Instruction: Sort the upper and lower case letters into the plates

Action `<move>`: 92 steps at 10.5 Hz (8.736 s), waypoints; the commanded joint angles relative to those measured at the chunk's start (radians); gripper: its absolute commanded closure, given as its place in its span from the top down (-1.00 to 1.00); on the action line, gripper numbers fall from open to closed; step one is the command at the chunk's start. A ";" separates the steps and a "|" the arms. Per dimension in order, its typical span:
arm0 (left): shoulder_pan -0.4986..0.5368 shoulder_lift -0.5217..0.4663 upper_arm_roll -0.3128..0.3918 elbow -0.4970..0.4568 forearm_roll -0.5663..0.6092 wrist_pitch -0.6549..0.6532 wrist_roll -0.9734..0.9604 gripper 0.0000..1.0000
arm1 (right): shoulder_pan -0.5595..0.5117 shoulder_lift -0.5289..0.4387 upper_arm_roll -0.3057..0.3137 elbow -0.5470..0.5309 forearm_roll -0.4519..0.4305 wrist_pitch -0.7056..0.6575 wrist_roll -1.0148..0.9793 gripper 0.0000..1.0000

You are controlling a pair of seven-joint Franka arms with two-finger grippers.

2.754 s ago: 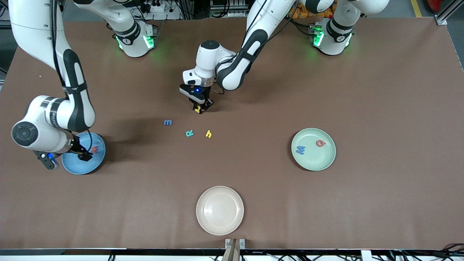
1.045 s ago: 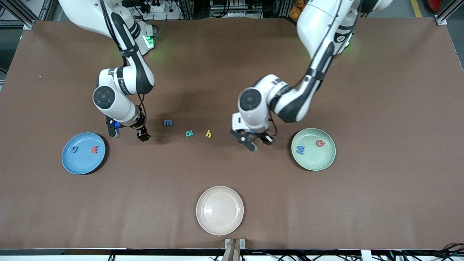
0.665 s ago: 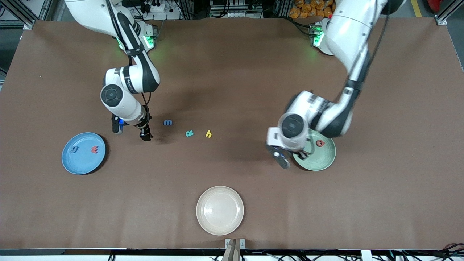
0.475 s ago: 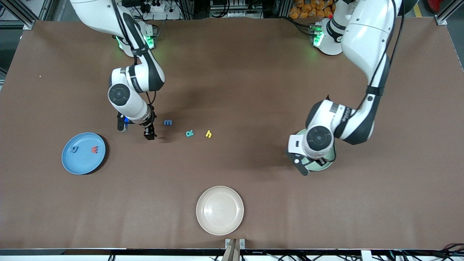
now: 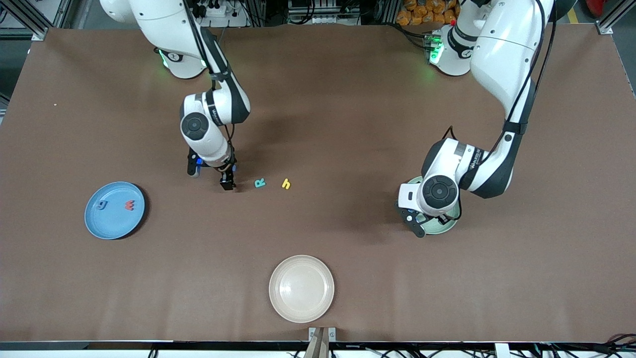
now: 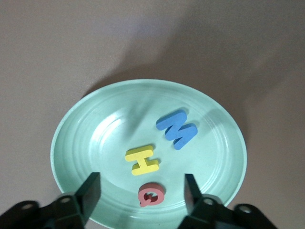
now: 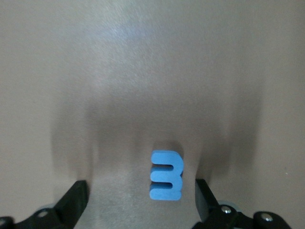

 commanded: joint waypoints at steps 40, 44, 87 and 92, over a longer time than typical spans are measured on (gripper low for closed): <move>-0.377 0.281 0.004 0.276 -0.169 0.938 -0.877 1.00 | -0.401 0.062 -0.291 0.302 -0.324 -0.236 -0.994 -1.00; -0.541 0.349 0.083 0.305 -0.161 1.099 -0.867 1.00 | -0.414 0.084 -0.290 0.309 -0.326 -0.240 -1.003 1.00; -0.791 0.524 0.231 0.325 -0.158 1.080 -0.941 -0.67 | -0.401 0.098 -0.290 0.309 -0.326 -0.240 -1.011 1.00; -0.787 0.479 0.232 0.319 -0.158 0.956 -0.936 -1.00 | -0.339 0.085 -0.288 0.313 -0.314 -0.257 -0.964 1.00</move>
